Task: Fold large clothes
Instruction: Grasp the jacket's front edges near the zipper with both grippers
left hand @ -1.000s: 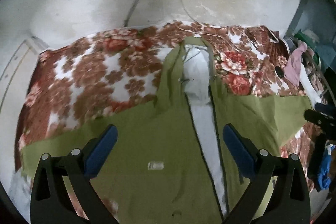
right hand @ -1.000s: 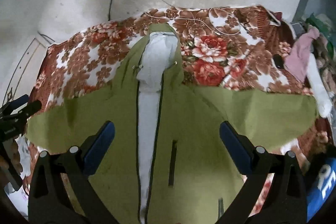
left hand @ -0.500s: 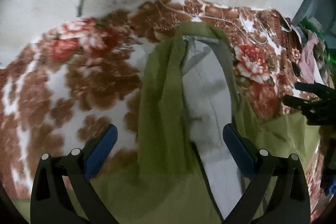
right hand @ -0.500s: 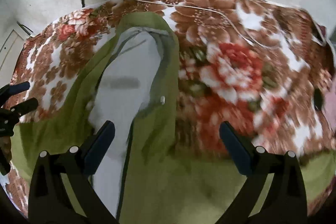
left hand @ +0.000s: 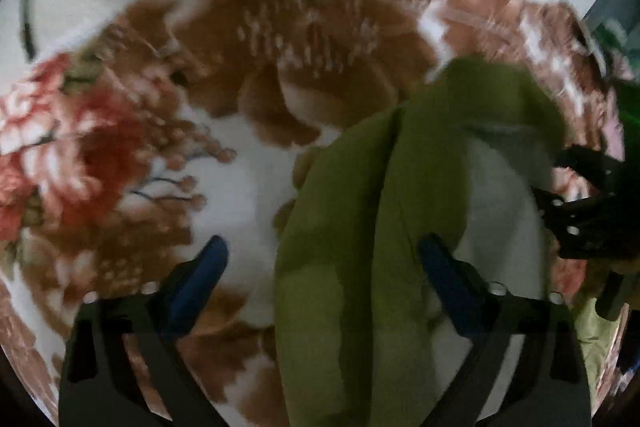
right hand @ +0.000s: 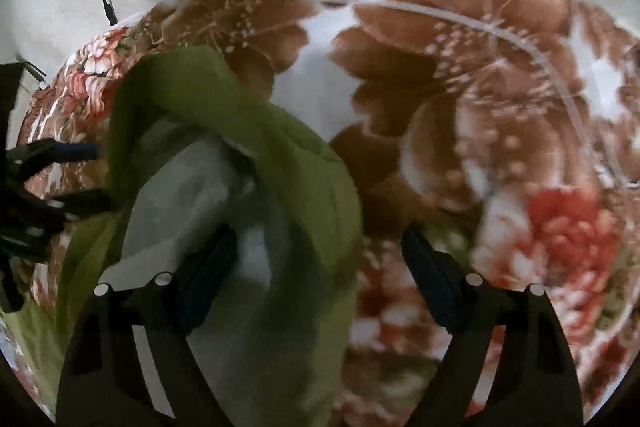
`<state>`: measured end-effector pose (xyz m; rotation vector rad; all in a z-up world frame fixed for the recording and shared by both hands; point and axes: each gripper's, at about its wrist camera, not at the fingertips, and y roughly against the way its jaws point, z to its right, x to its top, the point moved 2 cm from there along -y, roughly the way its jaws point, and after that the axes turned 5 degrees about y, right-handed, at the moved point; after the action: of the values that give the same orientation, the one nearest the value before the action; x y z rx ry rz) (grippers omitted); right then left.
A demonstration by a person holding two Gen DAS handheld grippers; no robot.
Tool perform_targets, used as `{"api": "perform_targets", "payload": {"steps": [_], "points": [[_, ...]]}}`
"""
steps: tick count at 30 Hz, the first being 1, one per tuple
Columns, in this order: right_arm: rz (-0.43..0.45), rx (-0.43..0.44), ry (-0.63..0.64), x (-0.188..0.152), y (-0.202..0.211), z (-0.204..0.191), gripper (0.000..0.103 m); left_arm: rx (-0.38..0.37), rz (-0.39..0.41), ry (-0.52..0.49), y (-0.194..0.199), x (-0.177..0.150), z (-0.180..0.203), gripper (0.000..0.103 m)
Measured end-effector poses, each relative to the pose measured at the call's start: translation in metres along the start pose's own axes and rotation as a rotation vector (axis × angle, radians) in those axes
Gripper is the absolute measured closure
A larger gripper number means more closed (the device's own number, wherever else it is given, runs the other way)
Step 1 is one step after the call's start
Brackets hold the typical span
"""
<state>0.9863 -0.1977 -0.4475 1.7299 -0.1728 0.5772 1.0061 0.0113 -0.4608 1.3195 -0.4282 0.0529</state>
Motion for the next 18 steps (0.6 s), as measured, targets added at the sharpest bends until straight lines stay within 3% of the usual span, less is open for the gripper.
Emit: {"api": "perform_targets", "payload": {"steps": [1, 2, 3, 5, 9, 14, 18], "points": [[-0.006, 0.000, 0.011, 0.000, -0.007, -0.002, 0.058, -0.054, -0.052, 0.002, -0.012, 0.000, 0.003, 0.042], [-0.016, -0.009, 0.020, 0.000, -0.011, -0.005, 0.072, -0.081, -0.079, 0.001, -0.017, 0.000, 0.005, 0.063], [-0.008, -0.009, 0.028, -0.001, -0.011, -0.007, 0.095, -0.097, -0.080, -0.010, -0.018, -0.001, 0.009, 0.075], [0.013, -0.019, 0.061, -0.003, -0.005, -0.013, 0.098, -0.084, -0.054, -0.024, -0.011, -0.002, 0.015, 0.090], [0.045, -0.004, 0.101, -0.007, 0.021, -0.023, 0.100, -0.070, 0.011, -0.039, 0.019, -0.008, 0.024, 0.093], [0.133, 0.034, 0.111, -0.010, 0.096, -0.042, 0.100, -0.121, 0.122, -0.013, 0.094, -0.025, 0.035, 0.094], [0.184, 0.041, 0.157, -0.019, 0.150, -0.067, 0.099, -0.123, 0.191, -0.051, 0.156, -0.049, 0.052, 0.094]]}}
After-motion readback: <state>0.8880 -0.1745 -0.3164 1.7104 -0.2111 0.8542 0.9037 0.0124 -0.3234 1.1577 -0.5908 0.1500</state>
